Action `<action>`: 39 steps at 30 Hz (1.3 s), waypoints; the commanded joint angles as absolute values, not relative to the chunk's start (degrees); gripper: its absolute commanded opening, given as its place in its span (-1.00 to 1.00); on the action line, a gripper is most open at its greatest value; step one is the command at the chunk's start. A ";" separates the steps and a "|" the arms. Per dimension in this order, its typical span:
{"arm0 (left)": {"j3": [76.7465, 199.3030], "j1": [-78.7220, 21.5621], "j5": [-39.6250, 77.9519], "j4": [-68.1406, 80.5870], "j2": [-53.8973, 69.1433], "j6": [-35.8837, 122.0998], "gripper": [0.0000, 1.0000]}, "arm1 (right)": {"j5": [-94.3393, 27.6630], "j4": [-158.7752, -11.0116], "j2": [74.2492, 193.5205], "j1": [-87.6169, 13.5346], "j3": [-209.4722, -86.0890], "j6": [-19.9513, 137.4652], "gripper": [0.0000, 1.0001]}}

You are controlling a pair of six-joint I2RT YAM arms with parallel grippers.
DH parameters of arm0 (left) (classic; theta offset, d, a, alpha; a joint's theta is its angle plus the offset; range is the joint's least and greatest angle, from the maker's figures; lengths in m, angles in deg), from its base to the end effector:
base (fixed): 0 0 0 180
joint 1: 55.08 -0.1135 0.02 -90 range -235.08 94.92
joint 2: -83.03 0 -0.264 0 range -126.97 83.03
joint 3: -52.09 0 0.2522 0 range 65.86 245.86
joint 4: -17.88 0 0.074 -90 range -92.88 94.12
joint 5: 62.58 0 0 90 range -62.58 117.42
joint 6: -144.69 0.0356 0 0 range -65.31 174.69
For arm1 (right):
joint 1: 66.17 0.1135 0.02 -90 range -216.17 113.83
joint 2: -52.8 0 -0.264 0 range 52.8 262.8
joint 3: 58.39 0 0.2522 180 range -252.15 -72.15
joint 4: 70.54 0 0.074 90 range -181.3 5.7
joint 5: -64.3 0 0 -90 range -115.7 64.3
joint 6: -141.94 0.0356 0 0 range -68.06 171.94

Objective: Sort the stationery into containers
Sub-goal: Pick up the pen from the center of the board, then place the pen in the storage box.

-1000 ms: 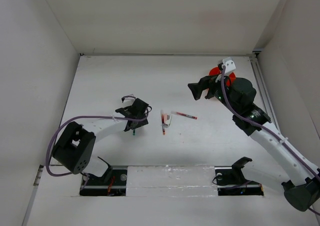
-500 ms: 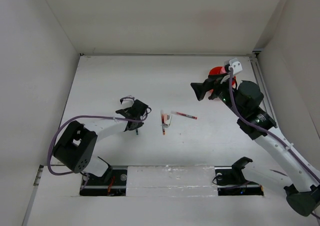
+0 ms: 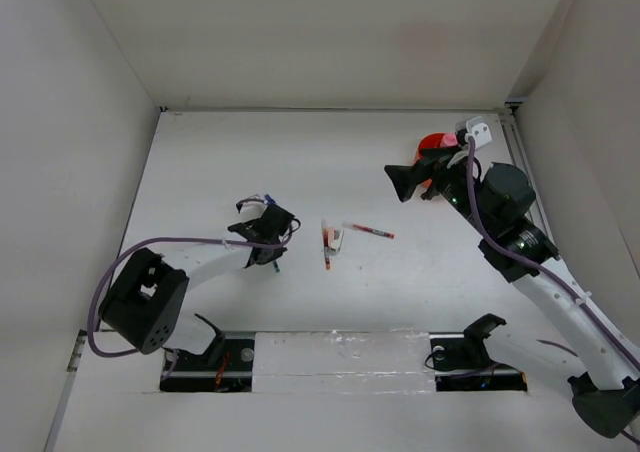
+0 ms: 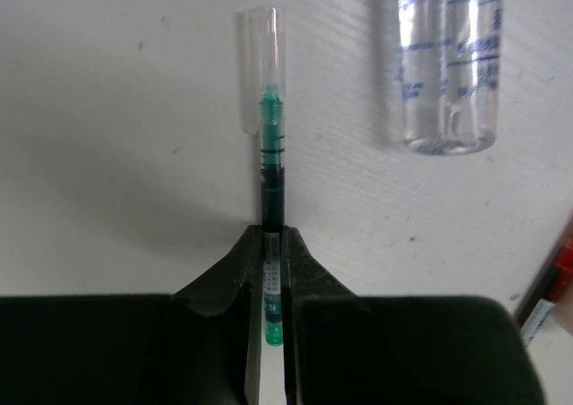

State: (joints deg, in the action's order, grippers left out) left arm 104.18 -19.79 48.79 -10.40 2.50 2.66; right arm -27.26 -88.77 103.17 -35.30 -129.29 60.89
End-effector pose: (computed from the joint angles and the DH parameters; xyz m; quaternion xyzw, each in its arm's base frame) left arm 0.2174 -0.1380 0.1642 -0.1896 0.9238 -0.0657 0.3262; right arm 0.1688 0.1021 0.4097 -0.1413 0.6782 0.2544 0.6748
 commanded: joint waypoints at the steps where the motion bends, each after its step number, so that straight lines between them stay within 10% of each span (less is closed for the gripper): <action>1: 103.38 -17.12 51.31 -18.54 6.20 0.64 -1.00 | -31.58 -86.06 106.57 -37.69 -129.09 62.31 1.00; 21: 115.33 11.52 67.50 -7.41 26.61 21.10 -1.00 | -45.22 -70.15 128.03 -28.04 -134.29 74.18 0.90; 39: 114.55 12.07 65.13 4.82 25.90 28.32 -1.00 | -45.03 -66.55 129.44 -24.51 -131.56 78.57 0.55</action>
